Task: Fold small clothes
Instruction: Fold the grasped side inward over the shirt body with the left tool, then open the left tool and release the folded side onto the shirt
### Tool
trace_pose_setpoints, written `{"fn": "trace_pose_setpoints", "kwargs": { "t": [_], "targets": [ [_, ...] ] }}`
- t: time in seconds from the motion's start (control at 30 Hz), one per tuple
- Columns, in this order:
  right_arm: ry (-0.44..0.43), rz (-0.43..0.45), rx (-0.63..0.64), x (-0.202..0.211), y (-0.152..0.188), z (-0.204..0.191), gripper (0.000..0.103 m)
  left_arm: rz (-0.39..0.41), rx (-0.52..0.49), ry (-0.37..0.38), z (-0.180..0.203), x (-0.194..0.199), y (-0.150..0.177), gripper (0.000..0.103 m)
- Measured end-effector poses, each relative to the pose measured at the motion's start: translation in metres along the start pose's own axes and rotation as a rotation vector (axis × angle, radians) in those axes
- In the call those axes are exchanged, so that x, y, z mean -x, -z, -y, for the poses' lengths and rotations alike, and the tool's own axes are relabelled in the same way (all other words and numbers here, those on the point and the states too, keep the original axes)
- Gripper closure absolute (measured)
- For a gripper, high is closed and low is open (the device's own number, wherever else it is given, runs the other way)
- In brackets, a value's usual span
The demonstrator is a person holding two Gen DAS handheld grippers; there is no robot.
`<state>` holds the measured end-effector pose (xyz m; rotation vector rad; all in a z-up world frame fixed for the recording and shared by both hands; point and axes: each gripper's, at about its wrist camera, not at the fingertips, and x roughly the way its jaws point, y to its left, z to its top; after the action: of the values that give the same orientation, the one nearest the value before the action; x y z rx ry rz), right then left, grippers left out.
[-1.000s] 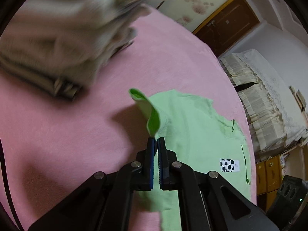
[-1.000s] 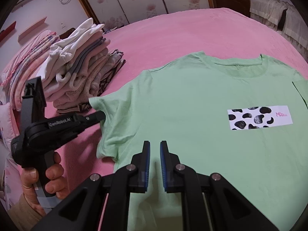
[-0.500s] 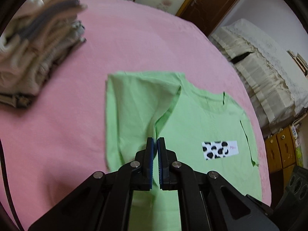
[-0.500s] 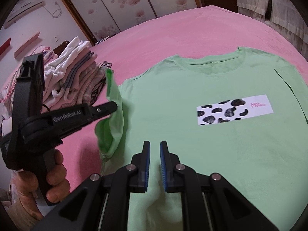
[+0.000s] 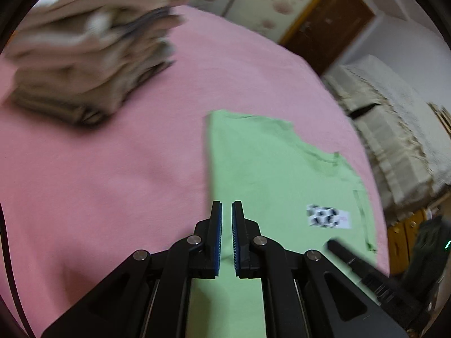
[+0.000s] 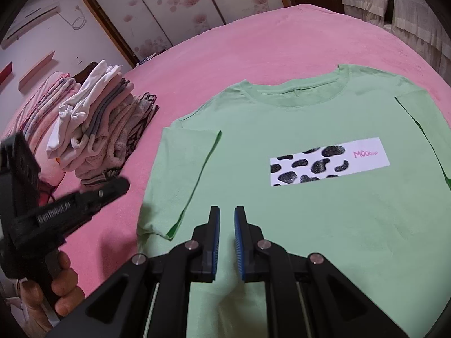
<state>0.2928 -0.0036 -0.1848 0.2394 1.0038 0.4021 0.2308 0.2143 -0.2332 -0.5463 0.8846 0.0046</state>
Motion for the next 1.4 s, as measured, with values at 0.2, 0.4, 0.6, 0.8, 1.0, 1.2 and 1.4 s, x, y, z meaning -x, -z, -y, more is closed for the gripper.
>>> {"fn": "trace_pose_setpoints", "kwargs": {
  "t": [0.2,0.4,0.6,0.8,1.0,1.2,1.4],
  "targets": [
    [-0.043,-0.037,0.050,-0.008,-0.012,-0.017,0.093,-0.057,-0.046,-0.076,-0.022,-0.003,0.038,0.097],
    [-0.103,-0.102,0.047,-0.022,-0.003,-0.029,0.093,-0.064,-0.073,-0.044,-0.018,-0.010,0.051,0.091],
    [-0.130,-0.149,0.067,-0.029,0.012,-0.038,0.092,-0.073,-0.135,-0.058,-0.005,-0.022,0.050,0.085],
    [-0.146,-0.175,0.090,-0.034,0.021,-0.047,0.092,-0.062,-0.083,-0.079,-0.008,-0.028,0.044,0.094],
    [-0.150,-0.179,0.113,-0.037,0.023,-0.055,0.092,-0.070,-0.055,-0.059,-0.014,-0.030,0.048,0.093],
    [-0.164,-0.173,0.107,-0.036,0.023,-0.057,0.092,-0.072,-0.122,0.001,-0.002,-0.015,0.054,0.083],
    [-0.162,-0.163,0.119,-0.039,0.019,-0.062,0.092,0.011,-0.136,-0.038,0.004,-0.001,0.031,0.083]
  ]
}}
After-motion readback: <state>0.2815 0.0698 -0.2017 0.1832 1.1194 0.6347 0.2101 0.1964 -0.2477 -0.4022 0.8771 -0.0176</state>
